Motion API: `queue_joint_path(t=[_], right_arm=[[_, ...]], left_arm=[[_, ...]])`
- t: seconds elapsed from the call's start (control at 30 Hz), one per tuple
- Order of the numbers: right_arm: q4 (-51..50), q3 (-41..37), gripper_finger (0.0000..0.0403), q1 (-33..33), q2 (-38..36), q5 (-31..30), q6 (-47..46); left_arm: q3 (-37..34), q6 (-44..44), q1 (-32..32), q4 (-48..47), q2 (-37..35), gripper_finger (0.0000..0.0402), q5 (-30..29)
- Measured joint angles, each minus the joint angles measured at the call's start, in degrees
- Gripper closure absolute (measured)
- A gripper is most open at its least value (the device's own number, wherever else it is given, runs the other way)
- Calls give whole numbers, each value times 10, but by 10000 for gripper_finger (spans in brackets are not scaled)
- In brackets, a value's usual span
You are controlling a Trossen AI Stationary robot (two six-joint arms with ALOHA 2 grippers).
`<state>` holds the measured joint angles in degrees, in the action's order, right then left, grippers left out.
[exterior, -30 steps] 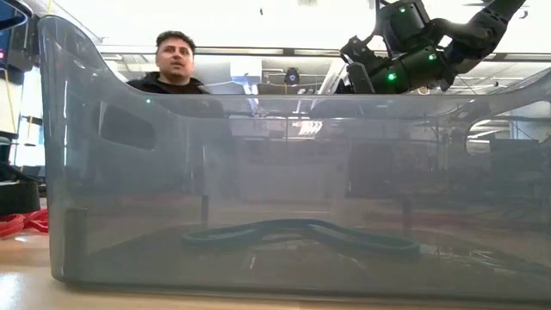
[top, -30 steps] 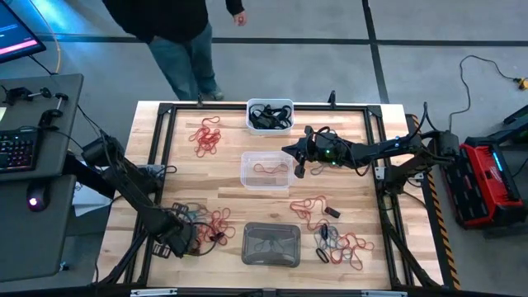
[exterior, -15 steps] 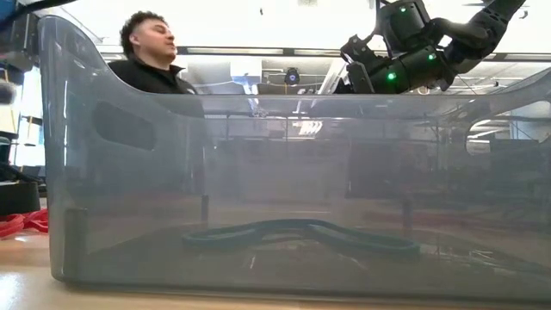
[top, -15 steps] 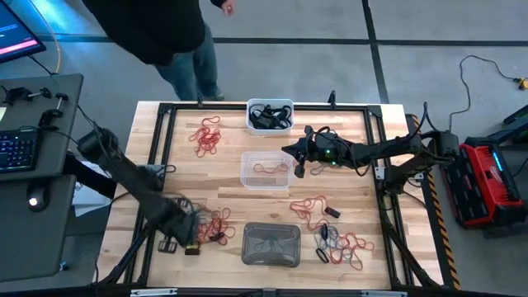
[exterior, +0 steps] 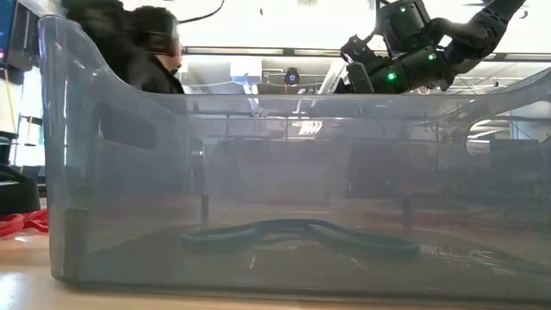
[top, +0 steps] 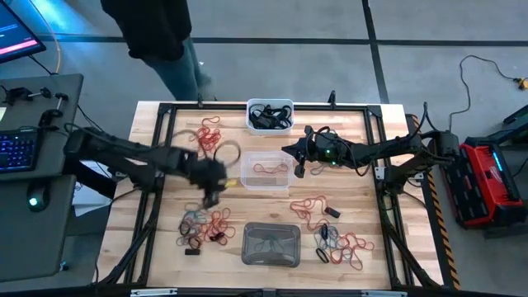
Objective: Sort rubber bands into baskets
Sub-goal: Put the black rubber band into the white bin
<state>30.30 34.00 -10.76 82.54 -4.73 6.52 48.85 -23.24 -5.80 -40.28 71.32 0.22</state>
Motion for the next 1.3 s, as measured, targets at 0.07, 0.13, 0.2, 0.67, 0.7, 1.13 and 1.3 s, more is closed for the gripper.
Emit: queue_joint_path(t=[0.07, 0.13, 0.2, 0.67, 0.7, 1.13, 1.3], right_arm=[[0, 0, 402, 0, 0, 0, -1], [0, 0, 402, 0, 0, 0, -2], [0, 0, 402, 0, 0, 0, -3], [4, 0, 402, -1, 0, 0, -6], [4, 0, 402, -1, 0, 0, -7], [3, 0, 402, -1, 0, 0, -17], [2, 0, 402, -1, 0, 0, -17]], left_arm=[[0, 28, 52, 54, 8, 401, -8], [0, 52, 101, 103, 18, 401, -10], [0, 75, 145, 152, 30, 401, -10], [132, 248, 318, 301, 208, 401, 14], [152, 259, 327, 299, 225, 401, 15], [292, 337, 387, 262, 378, 401, 73], [296, 357, 392, 252, 390, 387, 72]])
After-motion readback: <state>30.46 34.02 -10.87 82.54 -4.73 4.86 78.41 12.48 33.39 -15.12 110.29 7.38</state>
